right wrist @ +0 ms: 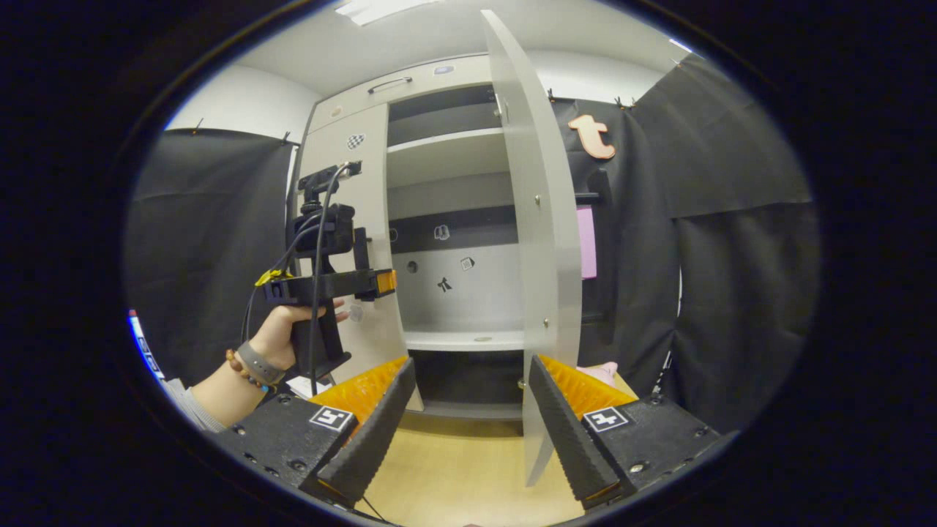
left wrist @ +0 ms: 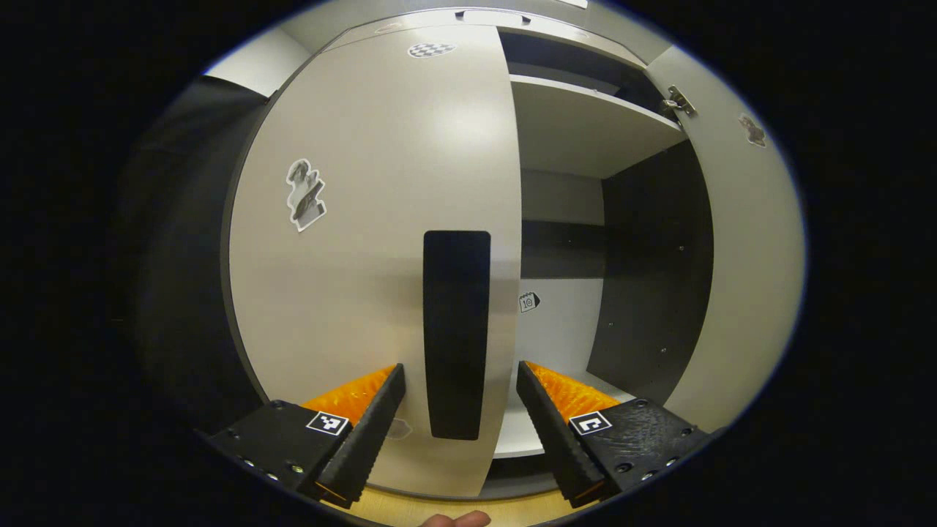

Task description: Open the right door of the double-door shoe cabinet with the right hand, and open the left door with the left hand.

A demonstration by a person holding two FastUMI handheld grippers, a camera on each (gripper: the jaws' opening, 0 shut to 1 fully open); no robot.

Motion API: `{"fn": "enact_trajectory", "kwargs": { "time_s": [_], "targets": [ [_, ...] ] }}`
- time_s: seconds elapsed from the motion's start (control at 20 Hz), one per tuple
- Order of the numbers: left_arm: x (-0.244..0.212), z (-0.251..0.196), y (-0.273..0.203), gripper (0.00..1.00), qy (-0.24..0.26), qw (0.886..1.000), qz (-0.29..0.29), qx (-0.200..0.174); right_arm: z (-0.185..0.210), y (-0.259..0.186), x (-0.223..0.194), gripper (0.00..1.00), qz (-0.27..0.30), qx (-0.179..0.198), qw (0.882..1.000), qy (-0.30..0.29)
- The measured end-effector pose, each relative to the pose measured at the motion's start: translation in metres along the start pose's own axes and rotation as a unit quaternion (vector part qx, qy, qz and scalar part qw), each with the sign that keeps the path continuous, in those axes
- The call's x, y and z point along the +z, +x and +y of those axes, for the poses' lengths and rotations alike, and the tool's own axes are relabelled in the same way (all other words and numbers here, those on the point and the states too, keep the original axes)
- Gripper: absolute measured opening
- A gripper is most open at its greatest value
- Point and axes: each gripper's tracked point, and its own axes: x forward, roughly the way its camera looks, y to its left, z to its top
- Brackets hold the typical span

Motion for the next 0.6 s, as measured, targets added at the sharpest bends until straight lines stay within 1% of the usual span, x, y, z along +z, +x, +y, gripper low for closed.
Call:
{"fn": "enact_trajectory", "kwargs": {
  "time_s": [0.1, 0.15, 0.2, 0.25, 0.3, 0.45, 0.5, 0.55, 0.6],
  "targets": [
    [-0.0004, 0.0008, 0.0, 0.94, 0.007, 1.0, -0.002, 0.0, 0.0008, 0.0019, -0.0016, 0.98, 0.002, 0.002, 1.0, 0.0],
    [-0.0014, 0.002, 0.0001, 0.94, 0.008, 1.0, -0.001, 0.001, 0.001, 0.0021, -0.0021, 0.96, 0.003, 0.003, 1.0, 0.0],
    [-0.0011, 0.0041, 0.0002, 0.92, 0.008, 1.0, -0.002, 0.003, 0.0011, 0.0026, -0.0025, 0.96, 0.003, 0.004, 1.0, 0.001],
    [-0.001, 0.0037, 0.0006, 0.92, 0.002, 1.0, -0.003, 0.0, 0.001, 0.0031, -0.0024, 0.98, 0.002, 0.006, 1.0, 0.002],
    [-0.0003, 0.0019, -0.0008, 0.89, -0.002, 1.0, -0.004, -0.006, 0.0008, 0.003, -0.0016, 0.96, 0.001, 0.006, 1.0, 0.004],
    [-0.0006, 0.0025, -0.0022, 0.88, -0.007, 1.0, 0.004, -0.014, 0.0015, 0.0026, -0.0011, 0.96, 0.0, 0.008, 1.0, 0.007],
    [-0.0007, -0.0008, -0.0039, 0.83, -0.013, 1.0, 0.006, -0.026, 0.002, 0.0024, -0.001, 0.96, 0.0, 0.008, 1.0, 0.007],
    [-0.0008, 0.0005, -0.0046, 0.8, -0.016, 1.0, 0.003, -0.025, 0.0011, 0.0019, -0.0012, 0.96, -0.001, 0.008, 1.0, 0.007],
    [-0.0016, 0.0017, -0.0053, 0.56, -0.019, 0.999, 0.005, -0.027, 0.001, 0.0017, -0.0012, 0.96, -0.001, 0.007, 1.0, 0.006]
  ]
}}
